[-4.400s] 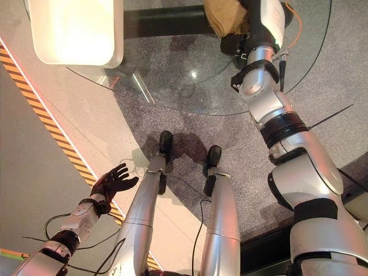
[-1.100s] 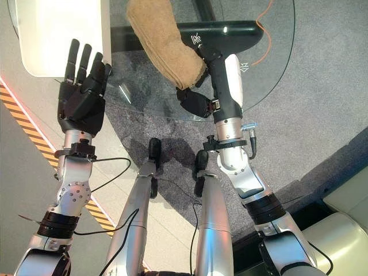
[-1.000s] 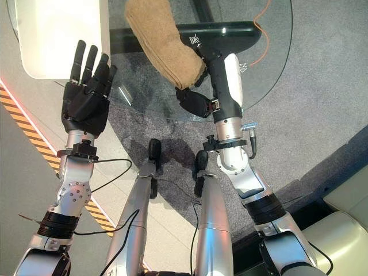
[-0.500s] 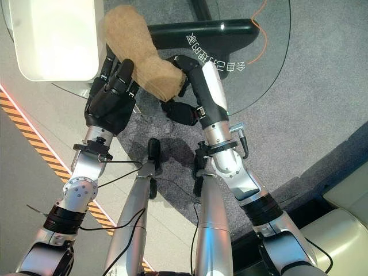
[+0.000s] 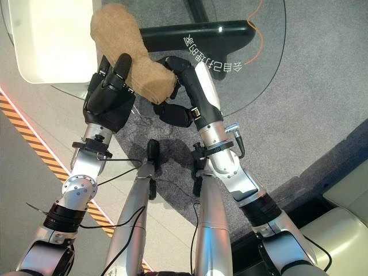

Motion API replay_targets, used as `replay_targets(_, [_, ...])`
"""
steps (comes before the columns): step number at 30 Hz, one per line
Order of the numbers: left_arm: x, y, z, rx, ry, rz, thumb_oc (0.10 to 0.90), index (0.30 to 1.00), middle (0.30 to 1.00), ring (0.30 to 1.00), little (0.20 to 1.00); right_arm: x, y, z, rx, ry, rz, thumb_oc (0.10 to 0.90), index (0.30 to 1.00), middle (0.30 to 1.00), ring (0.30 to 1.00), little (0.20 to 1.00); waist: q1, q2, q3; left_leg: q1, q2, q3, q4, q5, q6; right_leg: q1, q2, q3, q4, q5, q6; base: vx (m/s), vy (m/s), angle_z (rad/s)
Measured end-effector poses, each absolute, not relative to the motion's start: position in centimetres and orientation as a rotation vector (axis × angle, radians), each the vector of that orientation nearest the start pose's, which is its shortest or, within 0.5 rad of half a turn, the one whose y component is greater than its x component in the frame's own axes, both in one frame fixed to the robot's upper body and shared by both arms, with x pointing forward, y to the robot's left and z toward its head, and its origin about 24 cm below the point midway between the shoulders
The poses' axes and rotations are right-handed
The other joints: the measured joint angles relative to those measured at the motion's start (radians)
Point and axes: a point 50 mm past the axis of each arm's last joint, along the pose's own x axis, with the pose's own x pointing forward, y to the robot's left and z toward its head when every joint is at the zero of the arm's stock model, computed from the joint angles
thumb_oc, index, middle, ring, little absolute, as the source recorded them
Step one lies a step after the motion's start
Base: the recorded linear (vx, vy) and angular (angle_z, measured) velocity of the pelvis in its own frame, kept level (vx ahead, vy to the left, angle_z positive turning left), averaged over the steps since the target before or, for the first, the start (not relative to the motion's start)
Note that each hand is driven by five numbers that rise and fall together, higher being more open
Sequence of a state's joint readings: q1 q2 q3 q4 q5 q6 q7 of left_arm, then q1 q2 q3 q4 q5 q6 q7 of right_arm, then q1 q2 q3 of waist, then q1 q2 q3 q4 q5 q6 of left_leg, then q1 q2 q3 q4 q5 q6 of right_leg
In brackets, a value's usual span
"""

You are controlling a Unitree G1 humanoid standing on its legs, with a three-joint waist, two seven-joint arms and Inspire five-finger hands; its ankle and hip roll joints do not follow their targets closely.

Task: Wipe the table with a cloth and put it in the basket.

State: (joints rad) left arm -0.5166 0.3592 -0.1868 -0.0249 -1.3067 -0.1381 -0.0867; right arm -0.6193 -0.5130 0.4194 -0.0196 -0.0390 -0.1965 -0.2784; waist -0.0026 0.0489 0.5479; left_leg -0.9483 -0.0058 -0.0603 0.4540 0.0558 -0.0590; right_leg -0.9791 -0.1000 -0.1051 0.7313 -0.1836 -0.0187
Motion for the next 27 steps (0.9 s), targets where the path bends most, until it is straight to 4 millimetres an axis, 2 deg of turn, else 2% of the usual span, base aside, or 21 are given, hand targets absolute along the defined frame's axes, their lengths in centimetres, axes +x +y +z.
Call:
replay_targets(16, [31.2,14.9,20.7,-0.917,-0.558,-0.492,0.800,0.900,0.900,0.900,0.900,30.7,-10.6,21.1,-0.511,-0.797,0.229,0.100,0.300,0.300,0.300,0.200,0.000,0.000,0.000,0.005,0.000,0.003,0.001,0.001,-0.002,0.001,0.001,0.004,0.006,0.000,0.000,0.00,0.000,0.00])
replay_targets(27, [30.9,14.9,21.3,-0.917,-0.585,-0.504,0.800,0.900,0.900,0.900,0.900,30.3,-10.3,21.6,-0.518,-0.815,0.270,0.100,0.300,0.300,0.300,0.200,0.001,0.000,0.000,0.008,0.000,0.005,0.002,0.001,-0.002,0.001,0.002,0.005,0.009,0.000,0.000,0.00,0.000,0.00])
